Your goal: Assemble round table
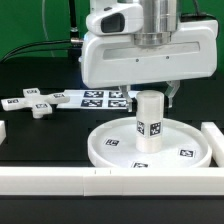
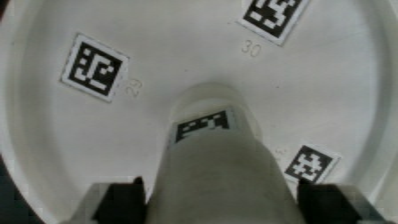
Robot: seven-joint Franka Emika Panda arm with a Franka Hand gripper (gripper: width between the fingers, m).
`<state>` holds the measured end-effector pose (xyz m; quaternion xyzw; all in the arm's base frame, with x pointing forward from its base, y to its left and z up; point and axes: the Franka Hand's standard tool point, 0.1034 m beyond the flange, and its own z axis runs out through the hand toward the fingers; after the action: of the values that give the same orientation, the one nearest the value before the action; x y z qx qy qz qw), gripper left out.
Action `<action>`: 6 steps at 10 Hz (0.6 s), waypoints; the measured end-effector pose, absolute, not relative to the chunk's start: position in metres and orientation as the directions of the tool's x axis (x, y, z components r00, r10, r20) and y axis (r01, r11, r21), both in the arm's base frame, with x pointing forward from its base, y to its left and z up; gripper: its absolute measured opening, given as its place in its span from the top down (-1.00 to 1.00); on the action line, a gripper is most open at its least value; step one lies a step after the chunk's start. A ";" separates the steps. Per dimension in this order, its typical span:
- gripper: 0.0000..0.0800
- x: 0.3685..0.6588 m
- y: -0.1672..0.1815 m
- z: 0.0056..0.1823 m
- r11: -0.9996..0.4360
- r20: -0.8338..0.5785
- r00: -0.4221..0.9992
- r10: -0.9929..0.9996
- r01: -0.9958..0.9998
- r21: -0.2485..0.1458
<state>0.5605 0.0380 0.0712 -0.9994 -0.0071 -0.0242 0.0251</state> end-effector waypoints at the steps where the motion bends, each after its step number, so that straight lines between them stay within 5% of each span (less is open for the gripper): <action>1: -0.03 0.561 0.038 0.071 -0.998 0.046 0.998 -0.039 -0.037 -0.058; 6: -0.03 0.558 0.038 0.071 -0.849 -0.012 0.855 -0.519 -0.517 -0.109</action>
Offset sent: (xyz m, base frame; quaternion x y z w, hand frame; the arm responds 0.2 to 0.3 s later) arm 0.0000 0.0000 0.0000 0.0000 0.0000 0.1938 0.9810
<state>0.5580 0.0383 0.0715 -0.9615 0.2694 -0.0087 0.0541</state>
